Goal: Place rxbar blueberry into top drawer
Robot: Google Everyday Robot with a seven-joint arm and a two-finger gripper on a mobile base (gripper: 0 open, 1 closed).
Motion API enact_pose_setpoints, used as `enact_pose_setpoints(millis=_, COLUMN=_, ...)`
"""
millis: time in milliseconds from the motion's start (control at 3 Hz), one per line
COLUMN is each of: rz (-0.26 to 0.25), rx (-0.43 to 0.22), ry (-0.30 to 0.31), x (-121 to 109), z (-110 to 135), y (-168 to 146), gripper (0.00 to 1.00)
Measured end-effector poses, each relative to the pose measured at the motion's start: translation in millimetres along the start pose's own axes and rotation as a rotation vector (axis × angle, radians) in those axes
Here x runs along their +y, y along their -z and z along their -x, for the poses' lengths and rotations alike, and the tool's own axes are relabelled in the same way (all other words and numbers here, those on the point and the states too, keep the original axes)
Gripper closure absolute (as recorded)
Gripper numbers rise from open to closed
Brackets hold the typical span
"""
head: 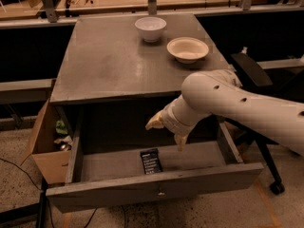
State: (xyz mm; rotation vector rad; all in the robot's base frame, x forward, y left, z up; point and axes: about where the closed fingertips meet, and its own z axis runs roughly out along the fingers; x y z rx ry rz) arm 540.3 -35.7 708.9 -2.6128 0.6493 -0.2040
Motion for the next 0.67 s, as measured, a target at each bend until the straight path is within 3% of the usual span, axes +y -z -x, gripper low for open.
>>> enact_pose_setpoints(millis=333, rz=-0.013, rx=0.094, ry=0.009, x=-23.4, z=-19.2, y=73.8, gripper=0.00)
enact_pose_setpoints(millis=667, rz=-0.013, rx=0.094, ry=0.009, x=-23.4, z=-19.2, y=73.8, gripper=0.00)
